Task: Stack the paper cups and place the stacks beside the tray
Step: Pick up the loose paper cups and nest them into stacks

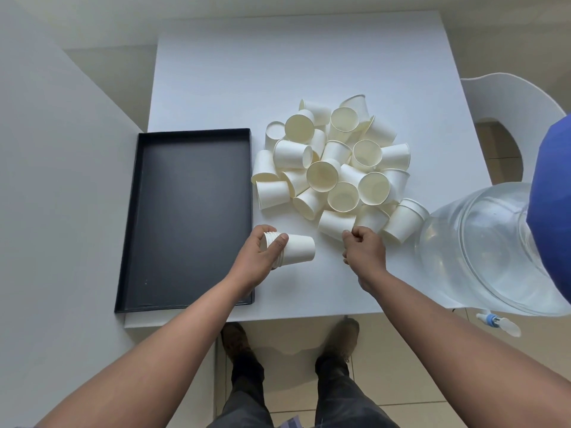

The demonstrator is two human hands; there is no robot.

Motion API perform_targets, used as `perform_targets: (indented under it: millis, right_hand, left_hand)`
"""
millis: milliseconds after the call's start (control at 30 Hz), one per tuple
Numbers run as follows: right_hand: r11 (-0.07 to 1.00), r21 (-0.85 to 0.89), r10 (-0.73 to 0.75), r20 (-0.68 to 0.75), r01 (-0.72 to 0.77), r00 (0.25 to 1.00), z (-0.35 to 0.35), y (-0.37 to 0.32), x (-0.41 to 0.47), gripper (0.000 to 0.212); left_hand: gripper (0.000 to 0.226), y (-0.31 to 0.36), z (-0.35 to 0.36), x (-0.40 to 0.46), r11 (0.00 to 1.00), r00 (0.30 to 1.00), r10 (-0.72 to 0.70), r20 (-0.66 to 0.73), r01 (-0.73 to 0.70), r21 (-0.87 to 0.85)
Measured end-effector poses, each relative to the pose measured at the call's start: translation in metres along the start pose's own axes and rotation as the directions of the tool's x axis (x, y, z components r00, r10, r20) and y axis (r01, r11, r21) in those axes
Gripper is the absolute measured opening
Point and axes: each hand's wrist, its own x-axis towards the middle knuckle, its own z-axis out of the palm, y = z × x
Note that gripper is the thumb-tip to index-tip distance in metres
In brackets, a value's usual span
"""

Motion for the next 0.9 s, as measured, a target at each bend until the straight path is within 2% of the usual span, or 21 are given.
perform_targets:
  millis: [100,267,400,500,567,667,800,867,900]
  right_hand:
    - [0.999,-0.032,-0.029,0.065,0.031,0.997,-0.004,0.003,-0.009,0.029]
    - [0.970,-0.139,-0.182,0.130,0.200,0.975,-0.007,0.008,-0.021,0.025]
    - [0.918,-0.205,-0.319,0.132,0.340,0.939,-0.010,0.008,-0.026,0.032]
    - [0.870,-0.175,-0.447,0.111,0.460,0.888,-0.013,0.004,-0.031,0.020]
    - [0.827,-0.119,-0.540,0.107,0.550,0.835,-0.012,-0.005,-0.036,0.016]
    - [0.658,-0.143,-0.731,0.115,0.739,0.673,-0.010,-0.022,-0.043,0.024]
    - [0.309,-0.356,-0.867,0.277,0.882,0.415,-0.006,-0.036,-0.047,0.026]
    - [0.162,-0.446,-0.862,0.370,0.880,0.346,-0.004,-0.037,-0.047,0.015]
    - [0.119,-0.476,-0.845,0.413,0.871,0.341,-0.003,-0.036,-0.046,0.007]
  left_hand:
    - [0.021,0.000,-0.004,0.001,0.999,0.998,-0.010,-0.058,0.007,-0.050]
    - [0.052,0.000,-0.012,0.003,0.997,0.995,-0.021,-0.102,0.013,-0.080]
    - [0.070,0.002,-0.017,0.003,0.990,0.993,0.065,-0.096,-0.053,0.127]
    - [0.083,0.001,-0.013,0.002,0.931,0.986,0.161,-0.027,-0.143,0.334]
    - [0.092,0.001,-0.007,0.002,0.896,0.979,0.204,0.008,-0.190,0.401]
    - [0.099,0.003,0.002,0.003,0.879,0.966,0.256,0.037,-0.249,0.407]
    - [0.108,0.004,0.007,0.004,0.862,0.948,0.307,0.079,-0.312,0.400]
    - [0.110,0.003,0.006,0.003,0.862,0.945,0.315,0.089,-0.324,0.389]
    - [0.110,0.003,0.005,0.002,0.861,0.942,0.322,0.095,-0.334,0.384]
